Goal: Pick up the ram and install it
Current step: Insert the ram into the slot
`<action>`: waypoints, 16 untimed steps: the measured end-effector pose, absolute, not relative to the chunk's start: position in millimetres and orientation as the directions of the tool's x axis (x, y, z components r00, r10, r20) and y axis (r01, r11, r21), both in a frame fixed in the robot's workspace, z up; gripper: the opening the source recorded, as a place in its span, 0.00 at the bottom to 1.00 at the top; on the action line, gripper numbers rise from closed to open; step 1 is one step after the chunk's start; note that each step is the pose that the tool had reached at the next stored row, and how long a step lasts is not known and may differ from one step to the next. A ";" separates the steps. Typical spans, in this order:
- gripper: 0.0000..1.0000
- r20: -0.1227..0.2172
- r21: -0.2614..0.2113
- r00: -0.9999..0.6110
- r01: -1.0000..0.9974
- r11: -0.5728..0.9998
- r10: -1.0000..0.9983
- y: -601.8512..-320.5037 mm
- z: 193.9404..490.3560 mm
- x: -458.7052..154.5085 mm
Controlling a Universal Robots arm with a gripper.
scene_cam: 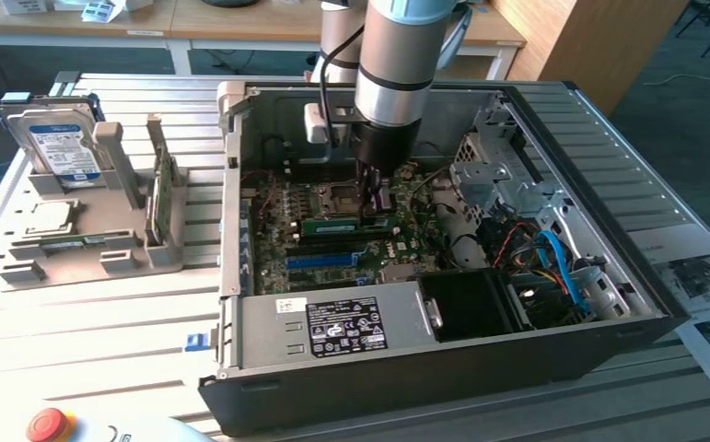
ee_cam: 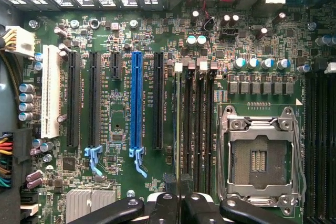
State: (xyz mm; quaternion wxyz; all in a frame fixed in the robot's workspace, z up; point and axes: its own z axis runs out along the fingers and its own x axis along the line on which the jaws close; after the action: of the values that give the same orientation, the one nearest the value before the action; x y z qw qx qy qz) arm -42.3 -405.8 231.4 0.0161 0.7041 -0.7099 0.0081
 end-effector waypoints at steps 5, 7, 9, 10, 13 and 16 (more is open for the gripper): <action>0.12 0.034 0.011 -0.008 -1.000 0.008 -0.999 -405.7 231.4 -43.1; 0.12 0.034 0.011 -0.008 -1.000 0.008 -0.999 -405.8 231.4 -43.1; 0.12 0.034 0.011 -0.008 -1.000 0.008 -0.999 -405.8 231.3 -43.1; 0.12 0.034 0.011 -0.008 -1.000 0.008 -0.999 -405.8 231.1 -43.2; 0.12 0.034 0.011 -0.008 -1.000 0.008 -0.999 -405.8 230.6 -43.1; 0.12 0.034 0.011 -0.008 -1.000 0.008 -0.999 -405.5 230.5 -43.4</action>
State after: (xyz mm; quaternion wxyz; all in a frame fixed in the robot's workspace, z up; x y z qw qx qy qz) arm -43.4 -405.5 230.5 0.0160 0.7041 -0.7099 0.0082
